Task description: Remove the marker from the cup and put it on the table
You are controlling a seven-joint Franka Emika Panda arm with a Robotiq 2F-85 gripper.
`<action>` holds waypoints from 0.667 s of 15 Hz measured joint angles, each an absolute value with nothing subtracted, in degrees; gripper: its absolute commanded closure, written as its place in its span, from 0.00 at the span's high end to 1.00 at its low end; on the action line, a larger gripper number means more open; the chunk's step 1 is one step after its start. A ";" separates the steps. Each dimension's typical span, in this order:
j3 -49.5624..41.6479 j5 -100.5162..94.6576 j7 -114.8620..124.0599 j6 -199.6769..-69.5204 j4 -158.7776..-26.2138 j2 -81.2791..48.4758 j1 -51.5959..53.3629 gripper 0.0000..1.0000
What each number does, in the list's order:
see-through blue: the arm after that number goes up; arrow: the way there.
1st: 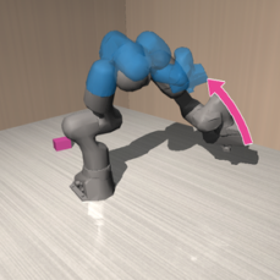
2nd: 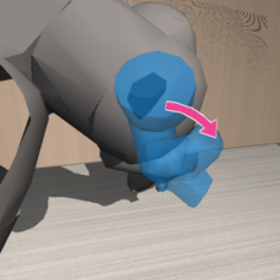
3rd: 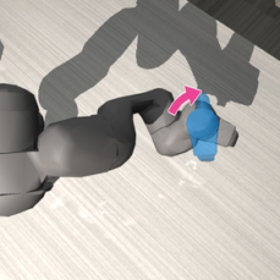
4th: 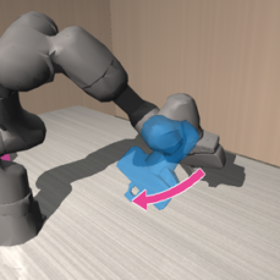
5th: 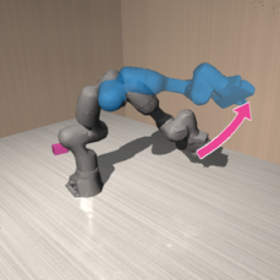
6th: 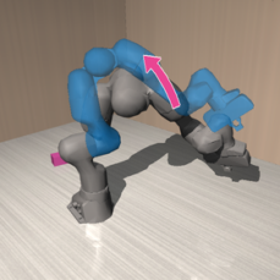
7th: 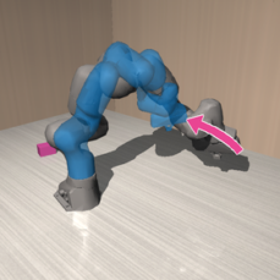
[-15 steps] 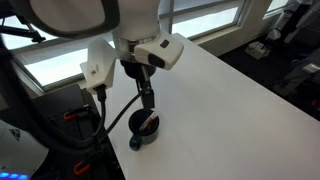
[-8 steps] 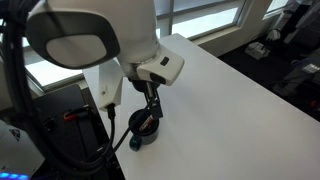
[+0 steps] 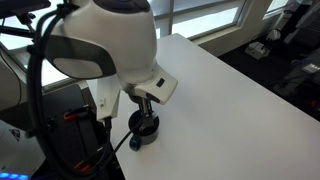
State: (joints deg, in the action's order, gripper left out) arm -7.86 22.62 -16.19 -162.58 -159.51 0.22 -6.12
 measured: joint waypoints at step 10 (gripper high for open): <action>-9.78 22.98 -19.02 -159.89 -159.52 -1.61 -7.37 0.86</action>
